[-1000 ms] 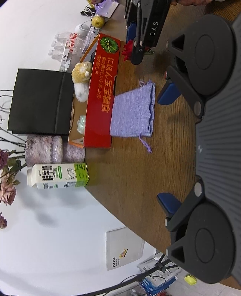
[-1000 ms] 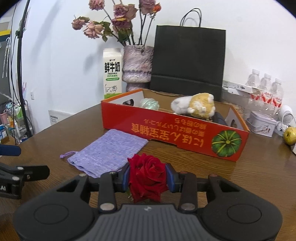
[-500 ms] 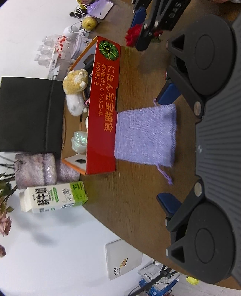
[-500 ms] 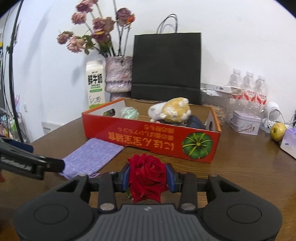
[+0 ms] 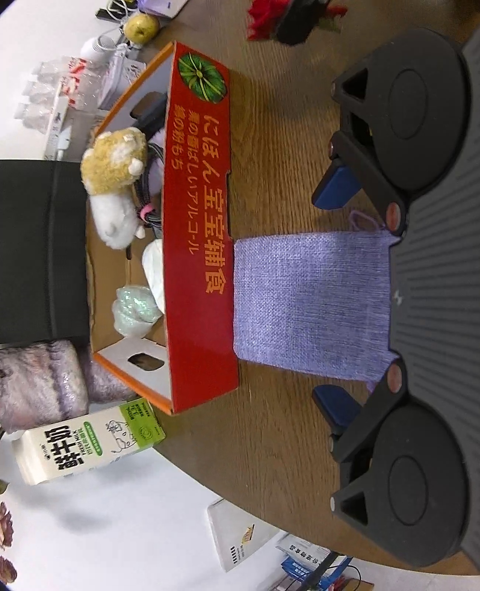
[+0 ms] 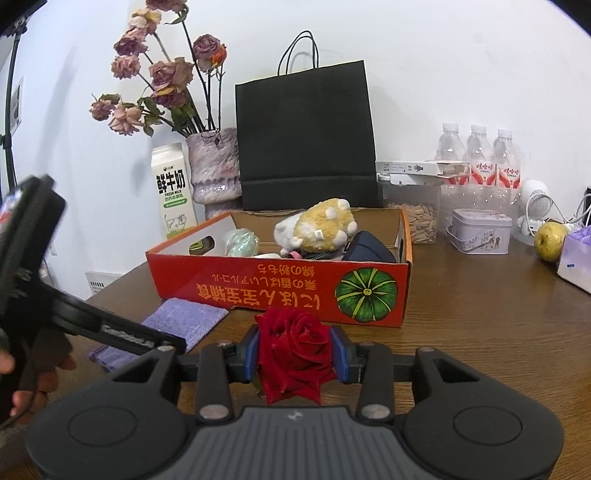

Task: Organize objects
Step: 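Grasp the lavender pouch with the left tool while the right tool holds the flower, then carry the lavender pouch and red flower with both tools over the red box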

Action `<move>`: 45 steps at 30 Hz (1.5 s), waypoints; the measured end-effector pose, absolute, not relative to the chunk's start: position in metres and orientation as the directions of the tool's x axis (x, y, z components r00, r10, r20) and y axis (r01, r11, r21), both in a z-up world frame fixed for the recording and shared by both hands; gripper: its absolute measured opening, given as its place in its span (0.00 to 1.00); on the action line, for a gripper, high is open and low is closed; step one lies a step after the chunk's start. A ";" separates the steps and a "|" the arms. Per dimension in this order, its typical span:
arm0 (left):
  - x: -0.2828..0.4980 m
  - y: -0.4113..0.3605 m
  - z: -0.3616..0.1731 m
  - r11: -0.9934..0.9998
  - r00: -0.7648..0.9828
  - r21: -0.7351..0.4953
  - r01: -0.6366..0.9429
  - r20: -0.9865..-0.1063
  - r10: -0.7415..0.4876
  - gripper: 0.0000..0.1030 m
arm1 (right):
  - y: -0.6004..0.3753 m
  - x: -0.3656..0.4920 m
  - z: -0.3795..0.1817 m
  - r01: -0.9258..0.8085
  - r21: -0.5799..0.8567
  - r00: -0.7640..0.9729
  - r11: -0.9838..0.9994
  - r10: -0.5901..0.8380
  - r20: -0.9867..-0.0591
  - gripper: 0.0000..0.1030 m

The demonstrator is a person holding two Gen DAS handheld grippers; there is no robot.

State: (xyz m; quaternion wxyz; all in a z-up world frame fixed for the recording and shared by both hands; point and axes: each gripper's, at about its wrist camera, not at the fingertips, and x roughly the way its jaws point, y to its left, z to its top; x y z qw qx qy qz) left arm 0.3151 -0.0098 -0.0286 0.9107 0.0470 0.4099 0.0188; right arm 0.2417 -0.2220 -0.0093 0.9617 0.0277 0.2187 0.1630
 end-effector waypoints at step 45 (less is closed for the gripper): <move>0.225 -0.022 -0.030 1.000 0.840 0.009 -0.023 -0.542 0.024 0.16 | -0.220 0.238 -0.007 -0.325 0.122 0.851 0.938 0.346 -0.396 0.37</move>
